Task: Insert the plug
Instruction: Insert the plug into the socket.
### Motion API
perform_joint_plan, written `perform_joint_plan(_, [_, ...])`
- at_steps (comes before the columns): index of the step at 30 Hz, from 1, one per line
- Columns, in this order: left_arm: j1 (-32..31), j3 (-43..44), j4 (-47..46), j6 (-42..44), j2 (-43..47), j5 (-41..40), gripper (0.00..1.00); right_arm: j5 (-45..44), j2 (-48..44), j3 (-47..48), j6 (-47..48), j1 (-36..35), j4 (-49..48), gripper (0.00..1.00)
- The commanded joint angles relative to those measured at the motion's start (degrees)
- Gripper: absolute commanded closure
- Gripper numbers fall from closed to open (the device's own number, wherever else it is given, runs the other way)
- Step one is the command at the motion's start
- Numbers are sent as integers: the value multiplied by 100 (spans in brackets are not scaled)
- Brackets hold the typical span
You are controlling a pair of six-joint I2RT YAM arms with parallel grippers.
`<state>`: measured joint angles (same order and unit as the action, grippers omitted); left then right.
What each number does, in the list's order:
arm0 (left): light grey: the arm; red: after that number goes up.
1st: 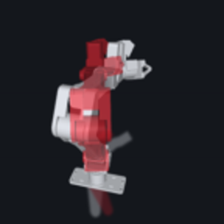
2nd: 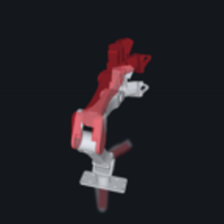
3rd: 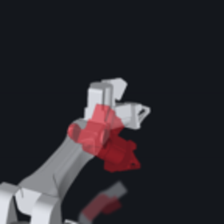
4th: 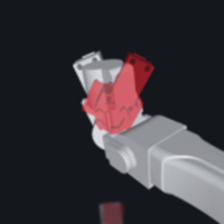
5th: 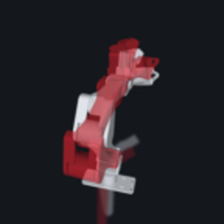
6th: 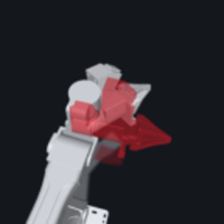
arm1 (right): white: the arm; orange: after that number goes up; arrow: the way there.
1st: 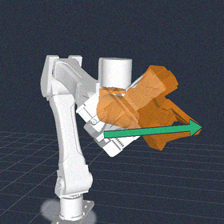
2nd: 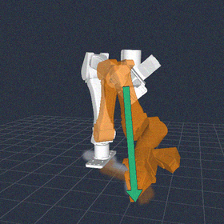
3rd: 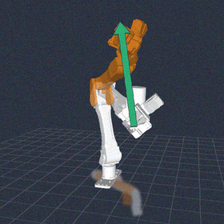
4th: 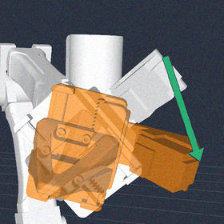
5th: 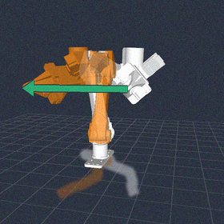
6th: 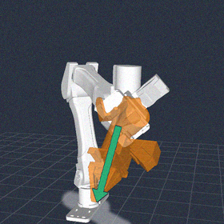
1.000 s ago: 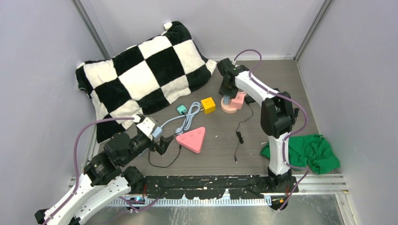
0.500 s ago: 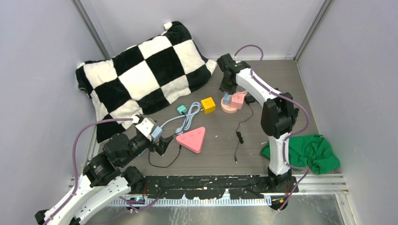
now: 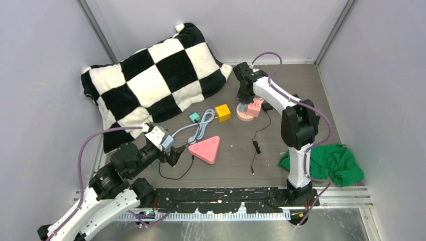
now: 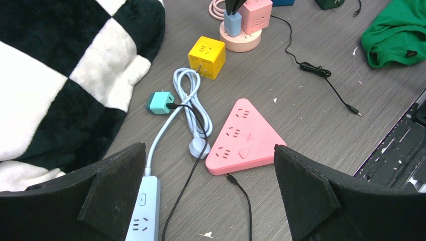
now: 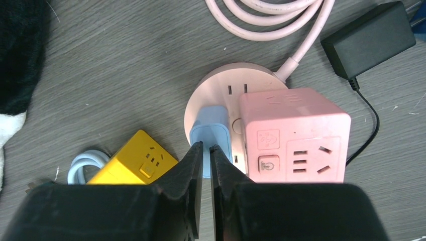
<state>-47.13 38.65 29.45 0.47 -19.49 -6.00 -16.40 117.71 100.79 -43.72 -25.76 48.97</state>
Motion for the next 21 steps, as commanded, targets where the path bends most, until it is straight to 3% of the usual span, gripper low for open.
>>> perform_joint_plan(1, [11,4,-211,-20,-11,-33,0,64,164,-494,-158,-15,-58,85])
perform_joint_plan(12, [11,28,-188,-21,-51,-42,0,67,-162,-774,-148,-133,-151,88])
perform_joint_plan(21, [11,20,-193,-18,-68,-51,0,266,33,-2430,-669,-286,-1171,91])
